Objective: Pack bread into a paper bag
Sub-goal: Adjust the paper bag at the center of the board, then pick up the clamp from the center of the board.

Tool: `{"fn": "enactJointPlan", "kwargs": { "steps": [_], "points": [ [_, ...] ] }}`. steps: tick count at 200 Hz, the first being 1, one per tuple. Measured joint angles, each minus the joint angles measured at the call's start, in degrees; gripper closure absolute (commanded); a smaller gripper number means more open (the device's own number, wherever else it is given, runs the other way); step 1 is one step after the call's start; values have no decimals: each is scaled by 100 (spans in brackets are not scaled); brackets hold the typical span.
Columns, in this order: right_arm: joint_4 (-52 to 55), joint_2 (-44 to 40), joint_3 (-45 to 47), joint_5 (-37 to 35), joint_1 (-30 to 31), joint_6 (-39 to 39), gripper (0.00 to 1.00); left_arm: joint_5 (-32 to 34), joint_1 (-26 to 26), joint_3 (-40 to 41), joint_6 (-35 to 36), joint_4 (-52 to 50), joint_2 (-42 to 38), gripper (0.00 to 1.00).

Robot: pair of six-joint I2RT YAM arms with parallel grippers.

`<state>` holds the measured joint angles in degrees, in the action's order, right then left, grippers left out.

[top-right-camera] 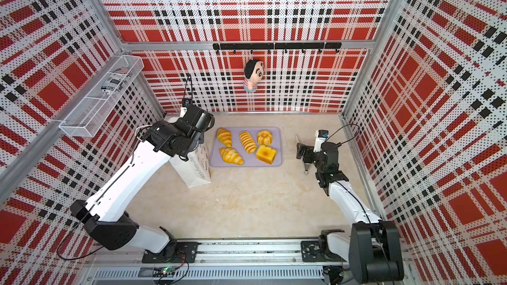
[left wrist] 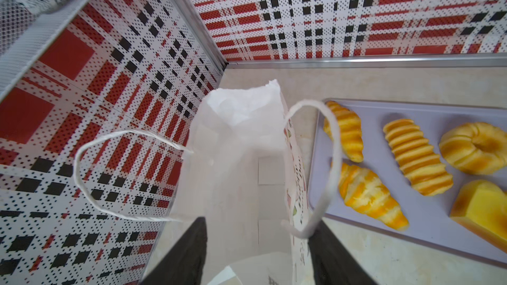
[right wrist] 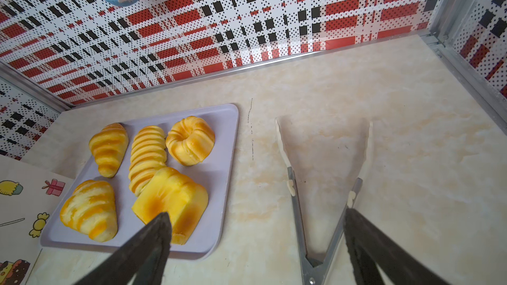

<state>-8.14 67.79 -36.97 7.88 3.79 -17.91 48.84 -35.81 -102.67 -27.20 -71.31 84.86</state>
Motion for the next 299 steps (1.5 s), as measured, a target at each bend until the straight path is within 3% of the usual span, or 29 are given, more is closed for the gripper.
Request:
{"fn": "enactJointPlan", "kwargs": {
  "steps": [25,76,137,259,299],
  "points": [
    [551,208,-560,-173,42,4,0,216,164,236,37,535,-380,27],
    [1779,1344,-2035,-774,59,2,0,157,1228,1547,195,2649,-1895,14],
    [2640,2524,-2411,-968,59,-203,0,-136,1681,1897,334,4301,-2625,8],
    [3381,3097,-2682,-973,61,-420,0,-212,1720,1937,579,4037,-2940,2],
    [3394,3257,-2745,-968,61,-424,0,-1508,1790,1593,588,3084,-2769,2]
  ]
}}
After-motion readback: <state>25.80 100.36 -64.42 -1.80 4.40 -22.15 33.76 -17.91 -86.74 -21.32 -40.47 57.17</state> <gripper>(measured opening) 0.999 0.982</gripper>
